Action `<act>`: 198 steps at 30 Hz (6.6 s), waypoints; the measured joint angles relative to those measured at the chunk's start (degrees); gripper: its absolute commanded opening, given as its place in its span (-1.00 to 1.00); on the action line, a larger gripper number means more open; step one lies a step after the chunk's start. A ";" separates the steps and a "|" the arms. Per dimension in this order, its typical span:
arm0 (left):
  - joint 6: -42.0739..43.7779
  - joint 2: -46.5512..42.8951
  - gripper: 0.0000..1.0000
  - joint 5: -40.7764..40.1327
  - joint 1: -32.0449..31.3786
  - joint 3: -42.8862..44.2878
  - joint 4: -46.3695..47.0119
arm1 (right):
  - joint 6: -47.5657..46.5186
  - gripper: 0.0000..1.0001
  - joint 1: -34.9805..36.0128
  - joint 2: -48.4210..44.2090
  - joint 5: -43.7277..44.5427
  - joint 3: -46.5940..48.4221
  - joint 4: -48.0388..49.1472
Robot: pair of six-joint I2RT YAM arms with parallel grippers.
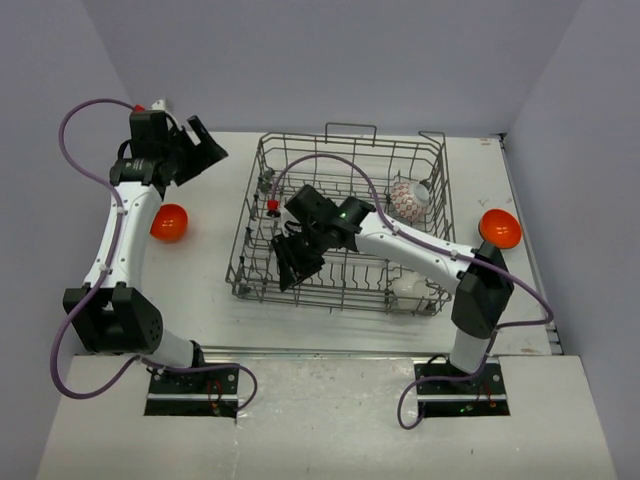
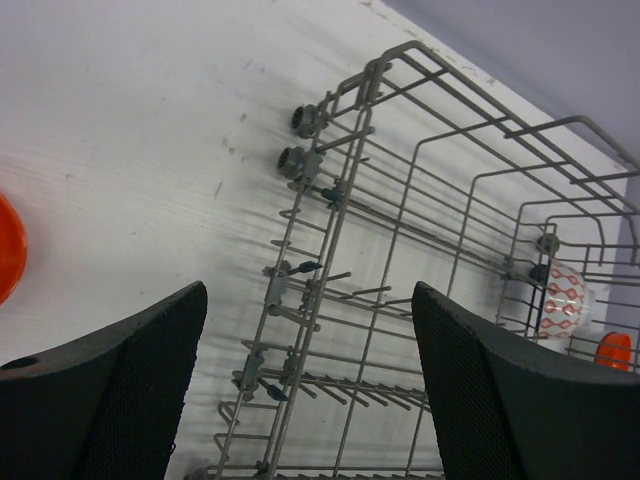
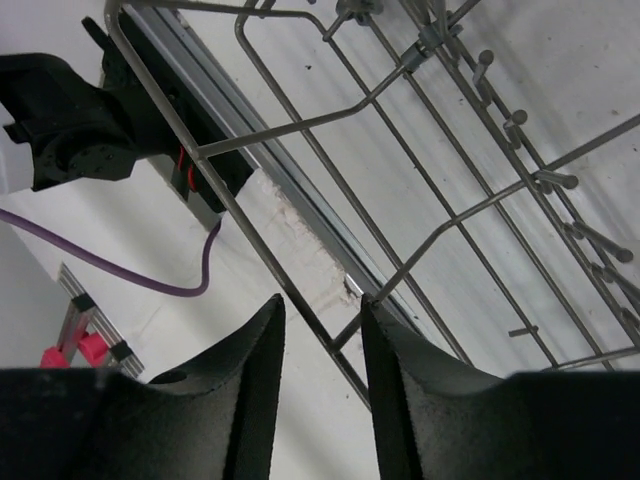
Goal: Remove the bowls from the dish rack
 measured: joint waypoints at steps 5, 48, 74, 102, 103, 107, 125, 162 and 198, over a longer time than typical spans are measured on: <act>-0.59 -0.33 0.68 6.34 -0.02 -1.03 5.22 | -0.02 0.03 -0.39 0.02 4.50 6.25 -5.09; -3.96 30.86 0.68 23.26 -32.09 17.75 22.73 | 1.27 0.35 -43.47 -17.33 27.32 14.88 -25.66; -3.43 40.24 0.69 19.69 -36.48 22.40 22.49 | -1.60 -0.57 -50.86 -19.02 25.64 2.62 -21.73; -7.17 49.29 0.70 22.27 -37.53 25.16 32.44 | -4.15 -1.00 -51.49 -16.11 22.08 4.72 -22.21; -7.52 49.59 0.70 22.27 -37.57 25.16 33.31 | -4.15 -1.00 -51.52 -16.11 22.01 4.72 -22.18; -8.13 50.56 0.71 22.25 -37.68 25.00 36.26 | -4.20 -1.00 -51.52 -16.11 21.77 4.72 -22.01; -14.38 55.32 0.72 24.13 -38.36 25.05 46.27 | -3.61 -1.00 -51.45 -17.03 20.61 2.69 -18.43; -31.85 55.36 0.27 19.65 -40.09 18.25 68.72 | -3.17 -1.00 -50.95 -17.64 21.57 2.10 -17.84; -38.34 56.37 -0.15 8.81 -42.05 18.53 70.01 | -1.55 -1.00 -46.71 -15.34 29.27 6.14 -23.50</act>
